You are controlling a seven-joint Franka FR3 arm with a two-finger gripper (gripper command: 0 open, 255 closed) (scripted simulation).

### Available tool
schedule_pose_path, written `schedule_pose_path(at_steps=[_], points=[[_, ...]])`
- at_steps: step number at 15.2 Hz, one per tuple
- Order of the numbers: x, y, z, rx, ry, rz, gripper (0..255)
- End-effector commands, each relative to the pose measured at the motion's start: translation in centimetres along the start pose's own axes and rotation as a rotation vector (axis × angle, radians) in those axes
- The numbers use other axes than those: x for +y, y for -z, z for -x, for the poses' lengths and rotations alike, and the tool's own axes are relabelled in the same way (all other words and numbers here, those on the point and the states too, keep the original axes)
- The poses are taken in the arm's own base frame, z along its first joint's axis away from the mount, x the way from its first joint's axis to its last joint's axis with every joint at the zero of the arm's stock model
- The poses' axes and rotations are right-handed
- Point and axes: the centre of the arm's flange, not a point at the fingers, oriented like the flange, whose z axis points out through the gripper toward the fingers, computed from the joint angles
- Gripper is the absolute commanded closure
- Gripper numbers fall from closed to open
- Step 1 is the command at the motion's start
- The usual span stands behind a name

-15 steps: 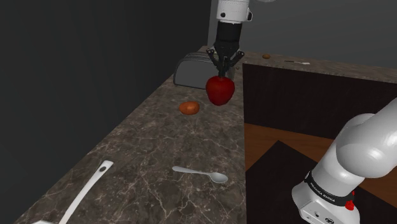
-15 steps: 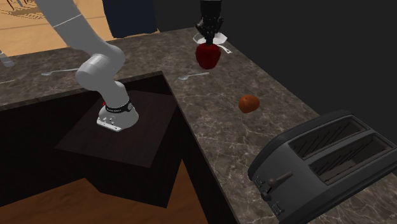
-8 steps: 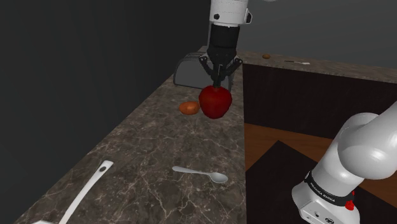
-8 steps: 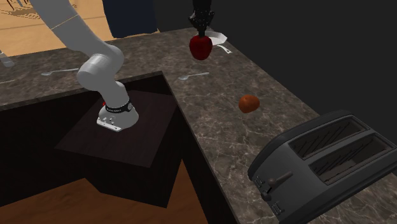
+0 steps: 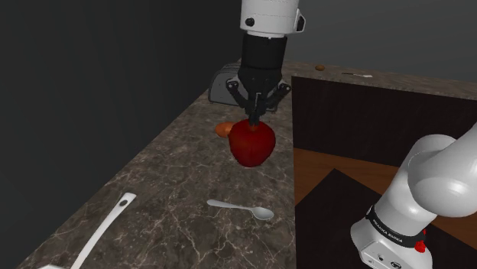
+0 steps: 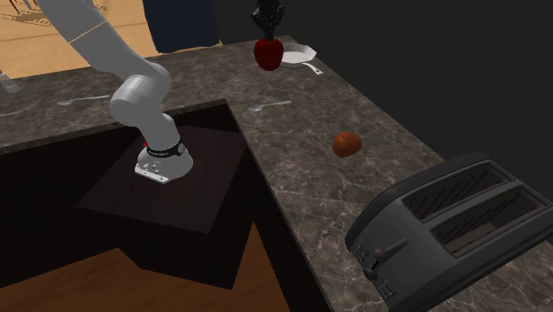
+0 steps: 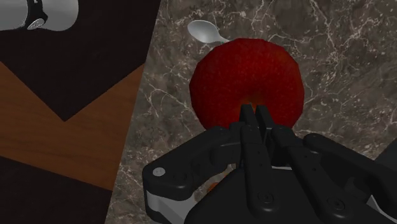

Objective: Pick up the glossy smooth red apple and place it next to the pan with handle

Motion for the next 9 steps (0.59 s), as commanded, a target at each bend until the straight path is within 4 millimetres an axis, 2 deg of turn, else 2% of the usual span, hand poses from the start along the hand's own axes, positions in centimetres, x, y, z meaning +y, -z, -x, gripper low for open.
schedule_pose_path(at_steps=[1, 9], points=[[-1.5, 0.0, 2.3, -0.001, -0.001, 0.0, 255], [-5.2, 0.1, 12.2, -0.001, -0.001, 0.0, 255]])
